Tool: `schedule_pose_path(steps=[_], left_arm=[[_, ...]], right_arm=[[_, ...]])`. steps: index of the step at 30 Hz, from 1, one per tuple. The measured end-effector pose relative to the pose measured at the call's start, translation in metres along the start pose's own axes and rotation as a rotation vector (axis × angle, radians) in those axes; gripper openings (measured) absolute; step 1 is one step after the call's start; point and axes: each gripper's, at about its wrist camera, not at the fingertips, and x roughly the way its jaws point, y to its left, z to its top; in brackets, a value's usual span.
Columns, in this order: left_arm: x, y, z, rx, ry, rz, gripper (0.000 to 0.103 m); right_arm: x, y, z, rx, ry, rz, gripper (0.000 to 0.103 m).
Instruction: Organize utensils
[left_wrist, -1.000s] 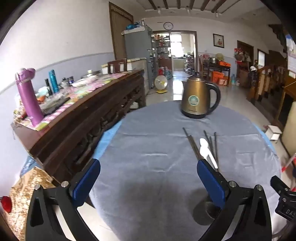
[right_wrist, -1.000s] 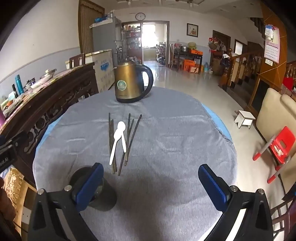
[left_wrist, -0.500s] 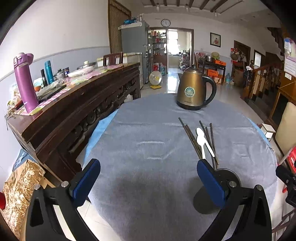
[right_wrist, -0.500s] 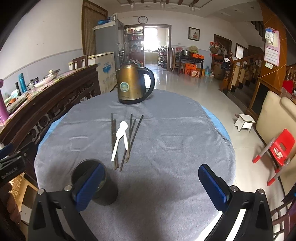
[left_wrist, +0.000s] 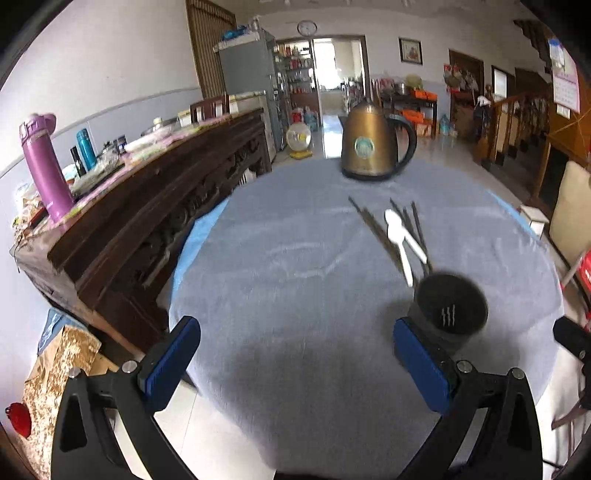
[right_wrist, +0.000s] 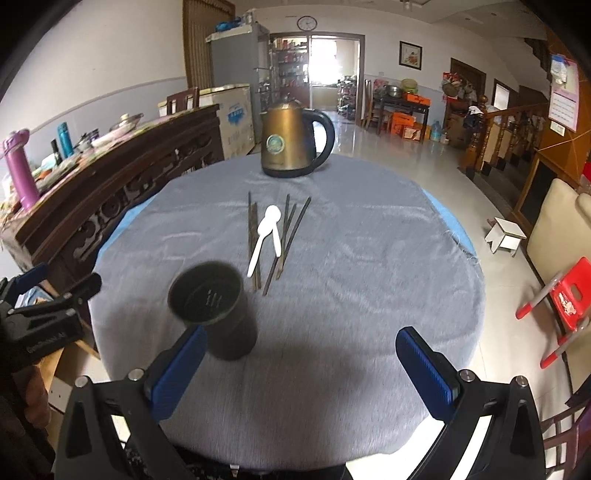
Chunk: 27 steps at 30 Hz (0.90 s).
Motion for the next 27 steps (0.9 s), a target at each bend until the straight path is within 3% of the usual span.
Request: schedule_pose_path(steps=[3, 13, 27], left_arm=[[-0.004, 0.003, -0.006, -0.023, 0.016, -0.015, 0.103], [-0.045, 0.003, -0.009, -0.02, -0.059, 0.004, 0.103], [-0.062, -0.003, -0.02, -0.013, -0.085, 0.017, 0.103]], right_arm=[[-0.005, 0.002, -0.007, 0.004, 0.002, 0.01, 0.103], [-0.029, 0.012, -0.025, -0.003, -0.038, 0.013, 0.103], [-0.048, 0.01, -0.039, 0.007, -0.067, 0.042, 0.103]])
